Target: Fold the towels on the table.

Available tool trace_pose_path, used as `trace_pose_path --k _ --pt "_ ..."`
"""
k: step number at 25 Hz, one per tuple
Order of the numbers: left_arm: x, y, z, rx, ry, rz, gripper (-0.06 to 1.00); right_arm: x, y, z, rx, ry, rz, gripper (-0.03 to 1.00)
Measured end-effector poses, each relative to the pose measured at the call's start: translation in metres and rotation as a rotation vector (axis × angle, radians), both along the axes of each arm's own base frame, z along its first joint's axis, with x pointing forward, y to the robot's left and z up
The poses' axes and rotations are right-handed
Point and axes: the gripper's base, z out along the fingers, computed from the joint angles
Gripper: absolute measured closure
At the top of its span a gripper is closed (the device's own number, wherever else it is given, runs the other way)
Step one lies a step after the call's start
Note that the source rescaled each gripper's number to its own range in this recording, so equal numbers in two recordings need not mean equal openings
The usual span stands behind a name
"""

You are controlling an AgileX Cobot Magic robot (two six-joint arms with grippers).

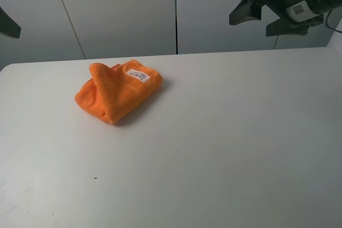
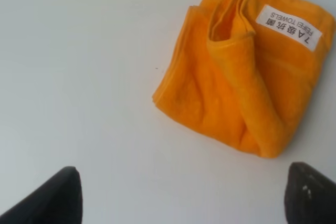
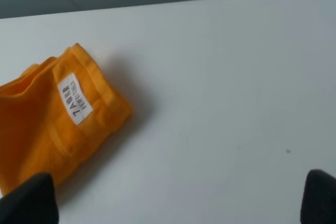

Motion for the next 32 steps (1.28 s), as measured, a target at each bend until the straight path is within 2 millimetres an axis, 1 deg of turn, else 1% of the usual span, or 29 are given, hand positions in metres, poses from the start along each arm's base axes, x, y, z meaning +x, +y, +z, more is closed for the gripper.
trace_pose_path --k 3,4,7,10,14,17,21,25,28,32 --pt "-0.036 -0.002 0.011 0.004 -0.079 0.008 -0.04 -0.042 -0.006 0.026 -0.032 -0.094 0.031 -0.03" --pt "-0.048 -0.002 0.014 0.010 -0.101 0.010 -0.04 -0.055 -0.008 0.030 -0.048 -0.116 0.041 -0.03" --pt "-0.092 -0.002 0.029 0.045 -0.208 0.026 -0.04 -0.097 -0.015 0.042 -0.096 -0.174 0.071 -0.03" --pt "-0.136 0.000 0.032 0.089 -0.283 0.047 -0.04 -0.139 -0.023 0.050 -0.146 -0.249 0.068 -0.03" --pt "-0.186 0.002 0.018 0.128 -0.322 0.097 -0.04 -0.187 -0.034 0.044 -0.232 -0.310 0.066 -0.03" --pt "-0.212 0.003 0.005 0.134 -0.359 0.124 -0.04 -0.219 -0.041 0.035 -0.259 -0.342 0.051 -0.03" --pt "-0.237 0.002 -0.014 0.120 -0.406 0.145 -0.04 -0.252 -0.046 0.027 -0.272 -0.377 0.044 -0.03" --pt "-0.251 0.001 -0.035 0.117 -0.418 0.149 -0.04 -0.277 -0.051 0.023 -0.311 -0.410 0.051 -0.03" --pt "-0.256 0.001 -0.048 0.116 -0.428 0.151 -0.04 -0.291 -0.055 0.015 -0.338 -0.411 0.044 -0.03" --pt "-0.254 0.001 -0.057 0.116 -0.390 0.151 -0.04 -0.299 -0.057 -0.002 -0.352 -0.396 0.035 -0.03"
